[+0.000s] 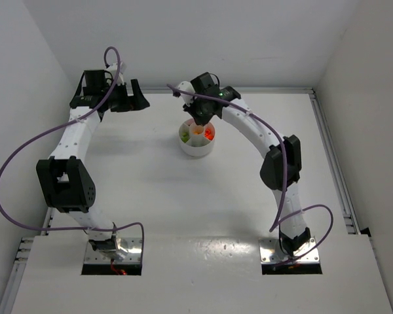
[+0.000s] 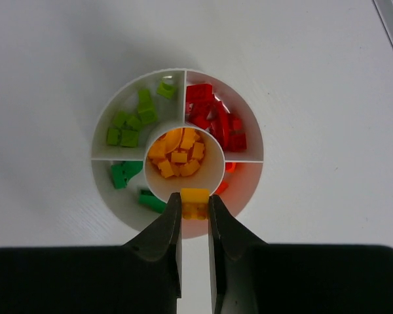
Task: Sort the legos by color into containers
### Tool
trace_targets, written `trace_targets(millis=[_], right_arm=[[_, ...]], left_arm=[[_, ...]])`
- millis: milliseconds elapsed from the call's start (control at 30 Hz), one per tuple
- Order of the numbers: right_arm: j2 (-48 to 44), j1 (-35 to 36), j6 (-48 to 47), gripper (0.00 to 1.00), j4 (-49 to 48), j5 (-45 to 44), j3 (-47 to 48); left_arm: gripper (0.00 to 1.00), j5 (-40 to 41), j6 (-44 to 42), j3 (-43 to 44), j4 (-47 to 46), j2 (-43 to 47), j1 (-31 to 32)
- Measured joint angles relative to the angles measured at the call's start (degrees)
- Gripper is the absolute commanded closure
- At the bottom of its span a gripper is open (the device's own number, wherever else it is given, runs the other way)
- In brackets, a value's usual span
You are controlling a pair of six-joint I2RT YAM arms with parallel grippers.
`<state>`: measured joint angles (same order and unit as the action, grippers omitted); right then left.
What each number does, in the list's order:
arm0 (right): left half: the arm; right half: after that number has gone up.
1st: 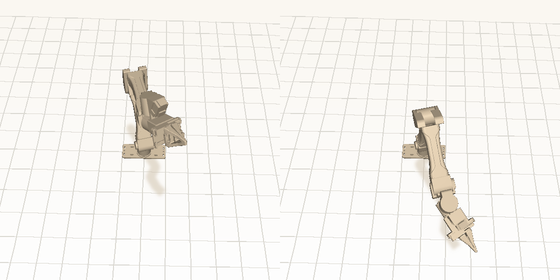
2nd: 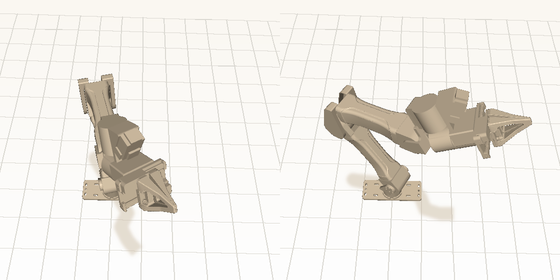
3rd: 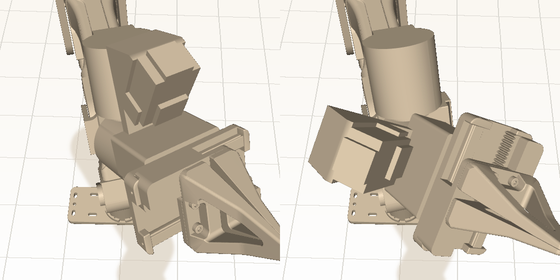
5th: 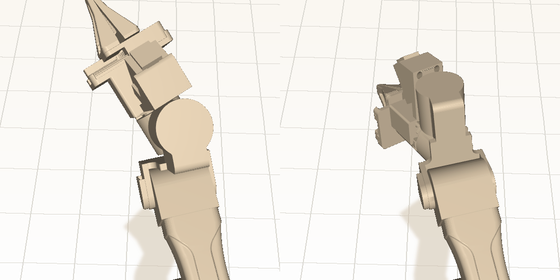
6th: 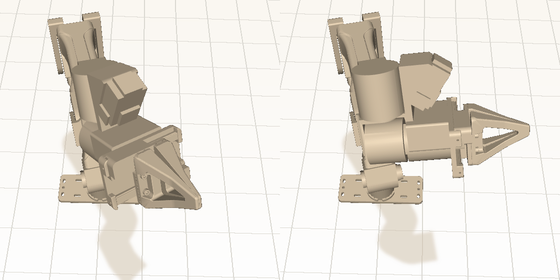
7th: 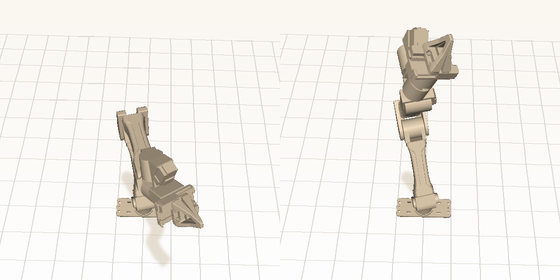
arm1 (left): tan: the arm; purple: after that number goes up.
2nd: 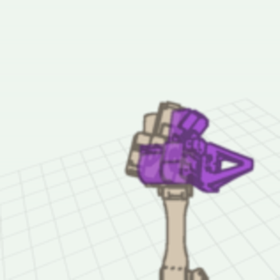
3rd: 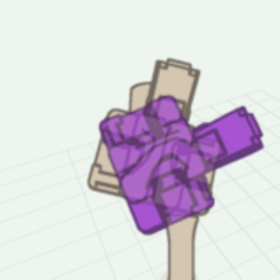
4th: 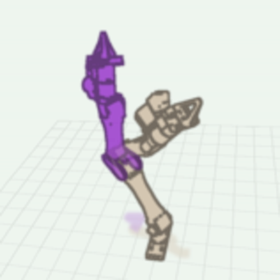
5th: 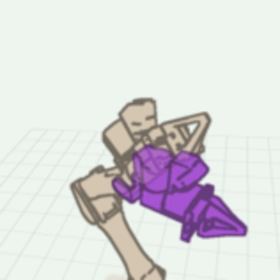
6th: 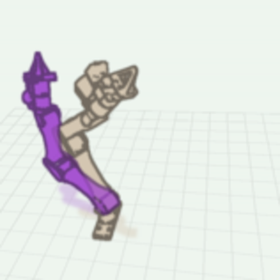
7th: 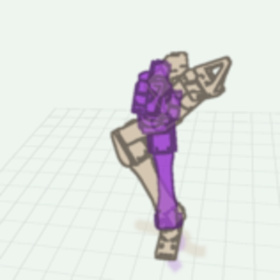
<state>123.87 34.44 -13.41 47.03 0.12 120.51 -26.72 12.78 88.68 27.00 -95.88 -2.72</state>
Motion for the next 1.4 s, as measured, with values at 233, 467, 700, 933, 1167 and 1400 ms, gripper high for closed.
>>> trace_targets(millis=[233, 467, 700, 933, 1167, 1400], right_arm=[[1.81, -0.52, 0.52, 1.00, 0.61, 1.25, 0.72], [2.54, -0.57, 0.85, 0.66, 1.11, 1.64, 0.87], [2.71, -0.57, 1.64, 0.52, 1.14, 1.66, 1.14], [0.33, -1.49, 2.75, 0.48, 1.20, 2.05, 0.09], [-13.99, -9.55, 3.67, 0.46, -1.57, 1.81, -13.18], [-26.93, -22.84, 5.18, 0.44, -6.45, 1.38, -33.97]], left_arm=[[0.01, 0.31, -0.02, -0.02, -0.02, 0.00, 0.00], [0.01, 1.46, -0.02, -0.02, -0.04, 0.00, 0.00], [0.01, 3.30, -0.31, -0.02, -0.07, 0.00, 0.00], [0.01, 5.03, -1.29, -1.20, -0.52, 0.11, 0.00], [0.01, 7.72, -3.87, -7.85, -0.63, 4.33, 0.11], [0.01, 11.17, -7.34, -21.94, -1.86, 15.04, 0.11]])
